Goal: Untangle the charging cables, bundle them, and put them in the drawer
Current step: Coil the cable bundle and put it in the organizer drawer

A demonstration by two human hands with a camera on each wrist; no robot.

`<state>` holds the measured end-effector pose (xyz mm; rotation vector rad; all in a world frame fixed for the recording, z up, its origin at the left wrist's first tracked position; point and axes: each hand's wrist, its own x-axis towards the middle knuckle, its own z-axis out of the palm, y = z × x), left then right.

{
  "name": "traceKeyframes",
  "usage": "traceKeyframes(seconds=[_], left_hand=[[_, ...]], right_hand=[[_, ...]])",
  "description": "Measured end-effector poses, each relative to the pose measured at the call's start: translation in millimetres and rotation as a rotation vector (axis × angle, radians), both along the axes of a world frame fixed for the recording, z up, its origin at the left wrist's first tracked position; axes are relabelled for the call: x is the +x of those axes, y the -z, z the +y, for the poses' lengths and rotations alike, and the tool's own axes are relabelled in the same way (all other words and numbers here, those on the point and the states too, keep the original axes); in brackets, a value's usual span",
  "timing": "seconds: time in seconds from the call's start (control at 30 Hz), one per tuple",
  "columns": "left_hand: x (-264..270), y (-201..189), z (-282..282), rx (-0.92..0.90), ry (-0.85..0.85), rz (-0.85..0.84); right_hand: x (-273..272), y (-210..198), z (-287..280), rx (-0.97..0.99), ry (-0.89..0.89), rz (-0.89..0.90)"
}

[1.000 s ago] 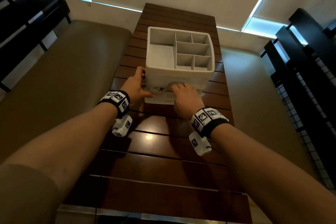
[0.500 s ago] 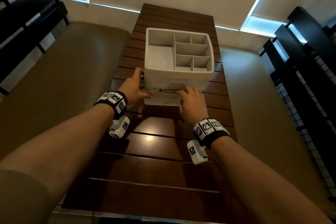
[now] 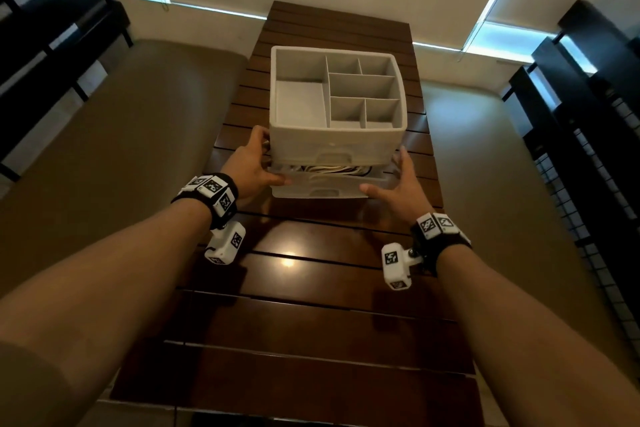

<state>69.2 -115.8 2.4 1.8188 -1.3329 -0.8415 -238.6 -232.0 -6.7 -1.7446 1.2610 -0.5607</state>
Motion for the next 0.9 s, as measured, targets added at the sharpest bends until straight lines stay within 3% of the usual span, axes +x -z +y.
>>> traceKeyframes(seconds=[0.1,0.23,0.5,0.67,0.9], left_hand=[[-2,4,2,-0.014,-0.057,0.013],[-12,8,2,-0.06,-0.163,-0.113],[-12,10,-3,-0.07,-0.19,-0.236],[-5,20,-5,-0.098,-0.172,-0.043],[-7,29,-16,-0.046,-0.057,0.136]], right_hand=[[6,0,-10,0.004,-0.04,0.003],[11,5,-10,-0.061,0.016,-0.003],[14,13,-4,-0.195,0.087,-0.015],[11,15,-4,-0.139,0.064,-0.045],[19,19,5,-0.163,0.163,0.013]])
